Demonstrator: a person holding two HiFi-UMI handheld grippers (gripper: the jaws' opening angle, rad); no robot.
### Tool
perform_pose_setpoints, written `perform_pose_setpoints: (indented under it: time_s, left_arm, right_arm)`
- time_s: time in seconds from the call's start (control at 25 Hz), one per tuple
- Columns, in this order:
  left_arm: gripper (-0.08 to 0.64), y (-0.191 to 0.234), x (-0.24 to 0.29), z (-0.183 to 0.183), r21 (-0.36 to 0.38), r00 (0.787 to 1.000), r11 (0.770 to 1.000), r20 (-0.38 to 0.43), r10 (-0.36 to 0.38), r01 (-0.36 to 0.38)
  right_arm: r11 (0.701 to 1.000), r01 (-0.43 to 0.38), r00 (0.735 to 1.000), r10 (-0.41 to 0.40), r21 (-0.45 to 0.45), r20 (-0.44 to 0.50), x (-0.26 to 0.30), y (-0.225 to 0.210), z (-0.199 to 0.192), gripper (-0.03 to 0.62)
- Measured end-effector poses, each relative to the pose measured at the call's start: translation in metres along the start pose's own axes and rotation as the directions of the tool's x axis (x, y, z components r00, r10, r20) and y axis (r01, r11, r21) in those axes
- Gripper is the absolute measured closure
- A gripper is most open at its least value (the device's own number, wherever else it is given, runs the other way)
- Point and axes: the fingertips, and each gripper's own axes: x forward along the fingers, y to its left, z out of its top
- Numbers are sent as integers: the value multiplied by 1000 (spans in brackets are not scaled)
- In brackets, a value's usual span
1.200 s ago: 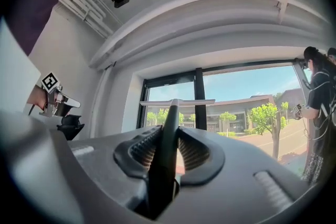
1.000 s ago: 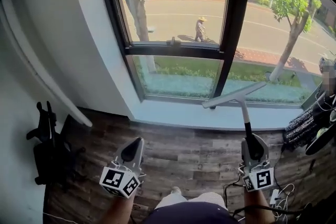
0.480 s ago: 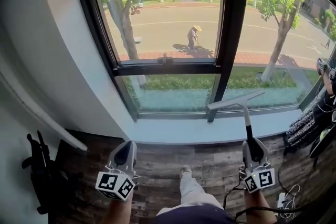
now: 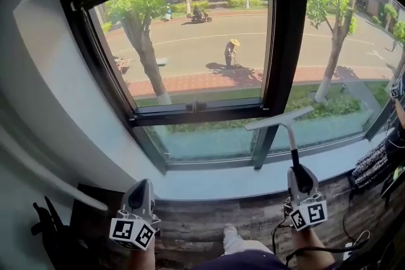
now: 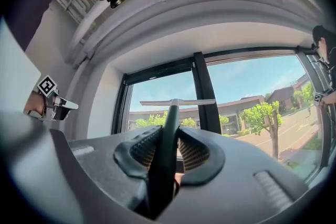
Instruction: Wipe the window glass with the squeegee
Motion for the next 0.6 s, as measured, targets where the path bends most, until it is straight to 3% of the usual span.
perform_pose_setpoints:
  time_s: [0.24,0.6]
  left_arm:
    - [555,18,82,-18,-43,1000,999,-27,-11,10]
    - [555,9,168,-6,13,997,997,-28,-72,72]
  right_arm:
    - [999,31,999,-31,-13,-24,50,-30,-12,492]
    - [999,52,998,-52,6,-21,102,-63,-29,492]
